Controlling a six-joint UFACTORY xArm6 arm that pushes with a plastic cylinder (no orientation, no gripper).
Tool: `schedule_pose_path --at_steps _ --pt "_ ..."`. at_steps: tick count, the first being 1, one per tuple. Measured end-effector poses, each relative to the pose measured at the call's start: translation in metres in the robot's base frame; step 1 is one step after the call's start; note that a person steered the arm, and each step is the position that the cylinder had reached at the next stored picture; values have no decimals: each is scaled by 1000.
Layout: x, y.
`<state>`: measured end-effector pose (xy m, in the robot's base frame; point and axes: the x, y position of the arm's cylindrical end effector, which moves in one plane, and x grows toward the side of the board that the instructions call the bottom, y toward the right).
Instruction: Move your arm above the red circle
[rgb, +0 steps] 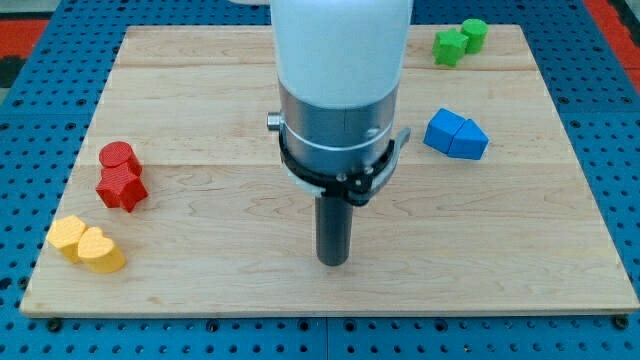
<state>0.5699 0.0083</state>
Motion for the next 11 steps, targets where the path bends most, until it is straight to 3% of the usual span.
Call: schedule_pose_path --at_steps 3,4,6,7,8,10,11 --pt "7 -6" --pt "26 -51" --pt "-55 -90" --pt "-67 -83" --pt "-142 -96" --pt "-267 -238" --pt "-296 -313"
